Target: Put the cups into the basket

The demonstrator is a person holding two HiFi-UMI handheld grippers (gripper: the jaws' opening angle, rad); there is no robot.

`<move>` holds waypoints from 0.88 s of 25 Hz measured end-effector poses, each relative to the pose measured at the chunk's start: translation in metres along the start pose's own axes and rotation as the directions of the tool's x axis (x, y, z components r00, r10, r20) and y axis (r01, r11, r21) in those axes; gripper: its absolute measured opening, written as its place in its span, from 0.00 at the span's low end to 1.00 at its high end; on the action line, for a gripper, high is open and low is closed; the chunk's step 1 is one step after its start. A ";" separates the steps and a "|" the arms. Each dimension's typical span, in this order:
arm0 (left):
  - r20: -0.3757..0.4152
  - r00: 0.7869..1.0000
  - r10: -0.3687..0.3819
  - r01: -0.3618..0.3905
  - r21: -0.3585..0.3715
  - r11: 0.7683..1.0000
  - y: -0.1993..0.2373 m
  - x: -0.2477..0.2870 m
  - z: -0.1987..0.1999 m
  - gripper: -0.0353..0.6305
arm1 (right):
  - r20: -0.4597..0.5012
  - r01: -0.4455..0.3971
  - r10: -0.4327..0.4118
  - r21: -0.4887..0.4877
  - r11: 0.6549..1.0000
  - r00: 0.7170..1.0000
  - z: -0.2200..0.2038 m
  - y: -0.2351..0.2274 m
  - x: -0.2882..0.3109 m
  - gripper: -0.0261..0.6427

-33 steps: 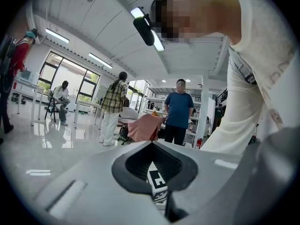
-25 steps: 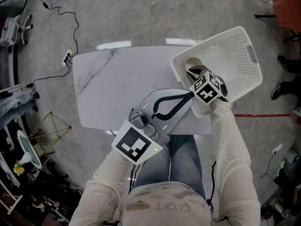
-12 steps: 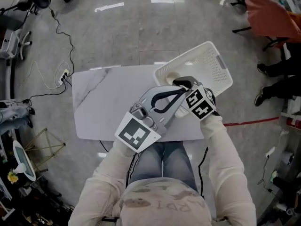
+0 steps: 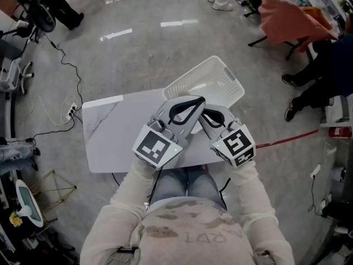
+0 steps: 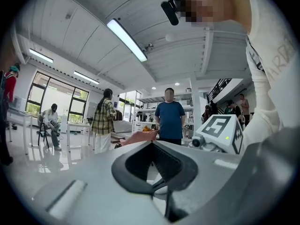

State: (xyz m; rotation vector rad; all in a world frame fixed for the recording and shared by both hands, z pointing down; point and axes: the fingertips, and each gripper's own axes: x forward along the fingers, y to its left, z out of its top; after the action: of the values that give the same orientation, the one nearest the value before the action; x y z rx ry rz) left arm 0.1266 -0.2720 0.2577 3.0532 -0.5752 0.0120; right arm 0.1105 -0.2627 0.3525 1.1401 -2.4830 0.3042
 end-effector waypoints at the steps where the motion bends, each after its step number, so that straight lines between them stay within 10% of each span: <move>1: 0.000 1.000 -0.003 0.003 0.006 1.000 -0.007 -0.001 0.004 0.06 | 0.027 0.015 -0.016 0.010 1.000 1.000 0.006 0.004 -0.012 0.08; 22: 0.043 0.999 -0.018 0.016 0.040 0.999 -0.085 -0.037 0.047 0.06 | 0.389 0.121 -0.173 0.155 0.981 0.905 0.071 0.046 -0.137 0.08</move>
State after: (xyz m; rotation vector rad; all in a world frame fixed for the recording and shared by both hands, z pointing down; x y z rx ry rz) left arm 0.1227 -0.1806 0.2075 3.1035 -0.5586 -0.0442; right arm 0.1379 -0.1653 0.2275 1.5720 -2.7333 0.2024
